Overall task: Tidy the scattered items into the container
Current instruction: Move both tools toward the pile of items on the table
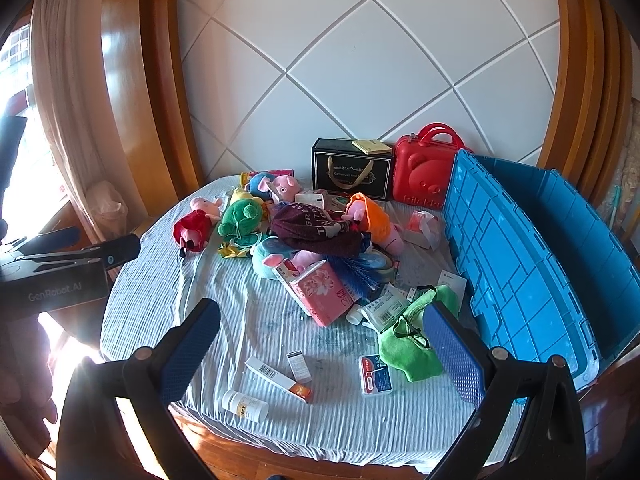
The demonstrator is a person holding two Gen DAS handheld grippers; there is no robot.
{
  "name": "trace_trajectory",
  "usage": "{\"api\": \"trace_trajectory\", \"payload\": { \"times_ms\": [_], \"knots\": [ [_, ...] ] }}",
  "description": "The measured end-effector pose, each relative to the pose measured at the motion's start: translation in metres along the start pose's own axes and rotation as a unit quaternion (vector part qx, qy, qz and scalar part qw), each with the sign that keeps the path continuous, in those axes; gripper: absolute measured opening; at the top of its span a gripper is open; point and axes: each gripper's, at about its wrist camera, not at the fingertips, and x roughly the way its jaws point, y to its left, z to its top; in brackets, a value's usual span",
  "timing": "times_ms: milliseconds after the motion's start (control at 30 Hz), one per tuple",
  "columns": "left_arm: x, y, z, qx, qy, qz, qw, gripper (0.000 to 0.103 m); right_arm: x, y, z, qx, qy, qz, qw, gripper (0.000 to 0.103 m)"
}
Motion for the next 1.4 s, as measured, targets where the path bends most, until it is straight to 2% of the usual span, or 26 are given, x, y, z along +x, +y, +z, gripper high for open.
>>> {"api": "trace_trajectory", "payload": {
  "times_ms": [467, 800, 933, 1067, 1167, 1267, 1400],
  "knots": [
    [0.005, 0.022, -0.001, 0.0, -0.001, -0.012, 0.9999, 0.102, -0.006, 0.023, 0.006, -0.012, -0.011, -0.012, 1.0, 0.103],
    [0.008, 0.024, -0.002, -0.007, 0.005, -0.014, 0.9999, 0.102, -0.004, 0.025, 0.006, -0.017, -0.009, -0.01, 1.0, 0.103],
    [0.01, 0.021, 0.0, -0.004, 0.004, -0.011, 0.9999, 0.102, 0.0, 0.019, 0.007, -0.013, -0.009, -0.006, 1.0, 0.103],
    [0.011, 0.015, 0.006, -0.002, -0.004, -0.027, 0.9996, 0.102, 0.01, 0.011, 0.008, -0.014, -0.008, 0.0, 1.0, 0.103],
    [0.017, 0.002, 0.013, 0.016, -0.006, -0.004, 0.9998, 0.102, 0.019, 0.0, 0.012, -0.011, -0.006, 0.007, 1.0, 0.103],
    [0.028, -0.008, 0.021, 0.015, 0.007, 0.003, 0.9999, 0.102, 0.029, -0.013, 0.019, -0.008, -0.007, 0.014, 1.0, 0.103],
    [0.041, -0.023, 0.033, 0.015, 0.003, 0.01, 0.9998, 0.102, 0.047, -0.034, 0.027, -0.005, 0.001, 0.021, 1.0, 0.103]
  ]
}}
